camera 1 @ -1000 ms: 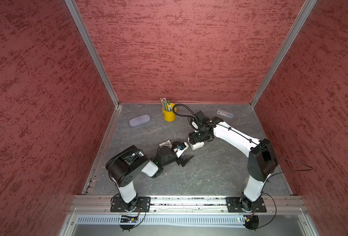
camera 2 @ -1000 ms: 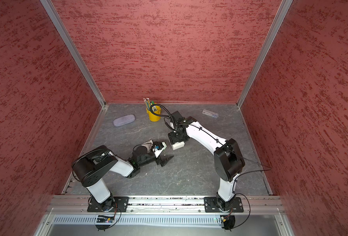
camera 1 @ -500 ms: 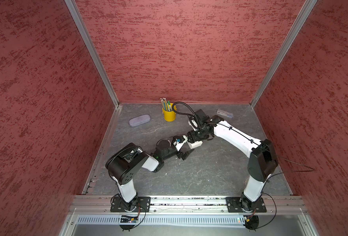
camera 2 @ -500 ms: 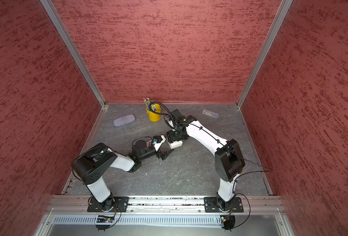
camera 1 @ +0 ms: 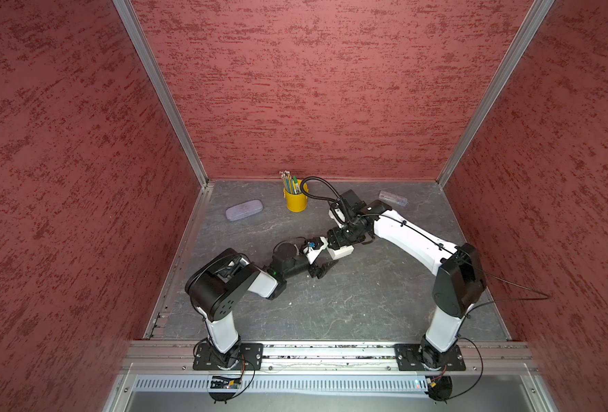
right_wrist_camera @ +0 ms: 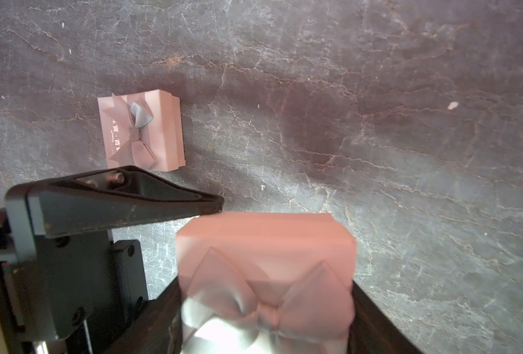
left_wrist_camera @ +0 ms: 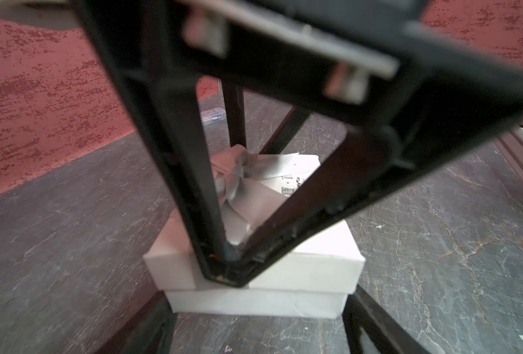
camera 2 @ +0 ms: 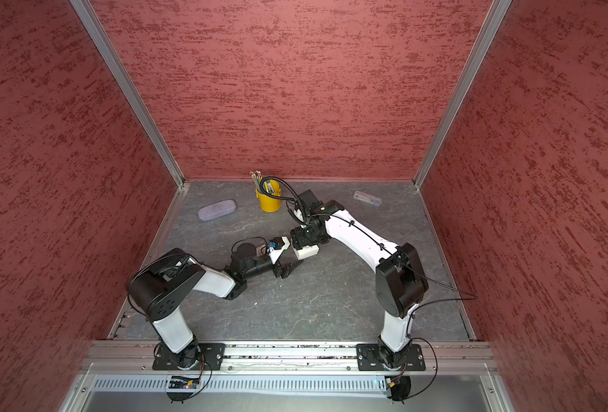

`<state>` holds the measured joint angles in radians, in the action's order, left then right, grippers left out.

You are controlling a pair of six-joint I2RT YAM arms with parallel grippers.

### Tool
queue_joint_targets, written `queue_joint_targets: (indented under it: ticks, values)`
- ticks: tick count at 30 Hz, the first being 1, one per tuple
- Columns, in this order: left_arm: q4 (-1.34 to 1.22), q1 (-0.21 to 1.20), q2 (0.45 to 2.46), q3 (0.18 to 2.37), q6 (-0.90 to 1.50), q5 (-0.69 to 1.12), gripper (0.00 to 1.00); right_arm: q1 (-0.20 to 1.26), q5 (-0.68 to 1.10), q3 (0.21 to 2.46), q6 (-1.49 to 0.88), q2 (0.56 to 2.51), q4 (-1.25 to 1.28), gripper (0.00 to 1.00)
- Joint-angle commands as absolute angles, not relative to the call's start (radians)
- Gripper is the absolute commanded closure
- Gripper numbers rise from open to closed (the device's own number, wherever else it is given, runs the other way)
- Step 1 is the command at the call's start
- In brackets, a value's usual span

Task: Take the necklace out of the lift-off lid jewelry box
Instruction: Open the lid on the jewelry box.

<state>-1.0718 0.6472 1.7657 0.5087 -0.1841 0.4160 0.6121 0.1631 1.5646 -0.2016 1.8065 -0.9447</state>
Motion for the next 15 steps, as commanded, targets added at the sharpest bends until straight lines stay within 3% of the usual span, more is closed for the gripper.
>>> queue_joint_targets:
  ticks: [1,15]
  values:
    - [-1.080,0.642,1.780,0.524,-0.165,0.453,0.21,0.609,0.192,1.599,-0.208,1.768,-0.943,0.28]
    - [-1.126,0.633,1.796,0.531,-0.130,0.474,0.23,0.609,0.228,1.598,-0.208,1.769,-0.927,0.27]
